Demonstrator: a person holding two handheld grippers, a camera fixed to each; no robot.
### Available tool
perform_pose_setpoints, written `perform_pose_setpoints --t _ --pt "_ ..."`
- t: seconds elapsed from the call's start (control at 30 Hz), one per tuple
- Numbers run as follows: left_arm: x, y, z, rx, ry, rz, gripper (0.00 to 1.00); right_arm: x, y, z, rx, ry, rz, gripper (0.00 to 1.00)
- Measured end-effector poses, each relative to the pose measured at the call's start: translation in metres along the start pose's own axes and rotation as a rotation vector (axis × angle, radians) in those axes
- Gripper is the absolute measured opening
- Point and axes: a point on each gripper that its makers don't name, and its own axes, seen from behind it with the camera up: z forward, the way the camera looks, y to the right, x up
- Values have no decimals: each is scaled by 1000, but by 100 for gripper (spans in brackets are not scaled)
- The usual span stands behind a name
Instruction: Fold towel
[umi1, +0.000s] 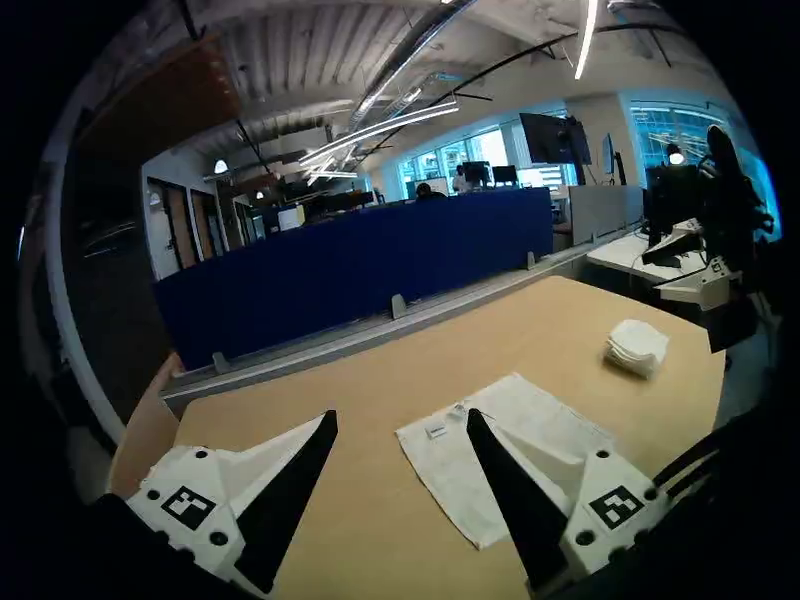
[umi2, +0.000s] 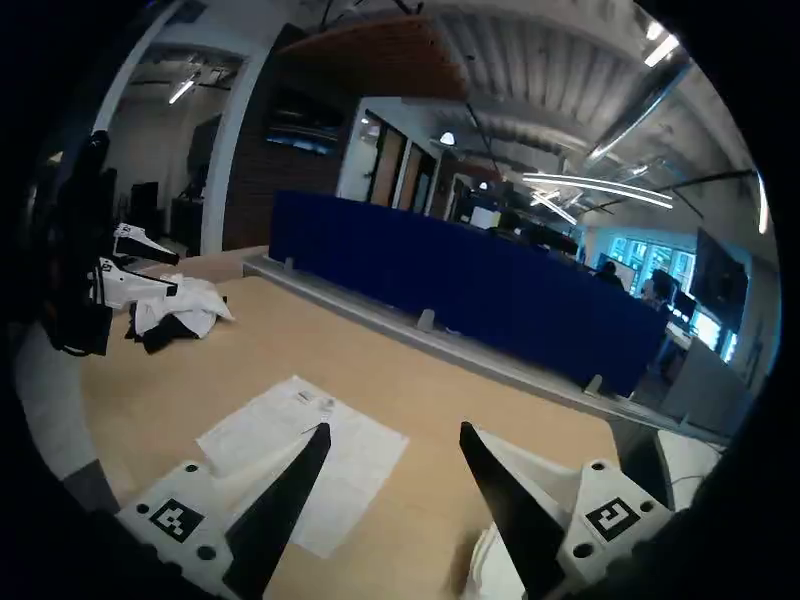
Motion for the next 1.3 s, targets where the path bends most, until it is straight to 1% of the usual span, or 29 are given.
perform_pose_setpoints --t 0.1,0.4,0.7,1.03,1.3 --pt "-17 5 7 -13 -30 2 97 -14 -8 8 19 -23 -2 100" --pt "-73 20 26 -53 -117 -14 97 -63 -29 34 59 -90 15 100" --pt "-131 35 41 -89 -202 -19 97 -110 -47 55 89 -146 7 100" --pt "-185 55 52 -141 -292 -26 97 -164 -65 67 129 -229 -10 100" --pt "-216 72 55 -185 -353 -29 97 -202 -75 69 152 -298 -1 100"
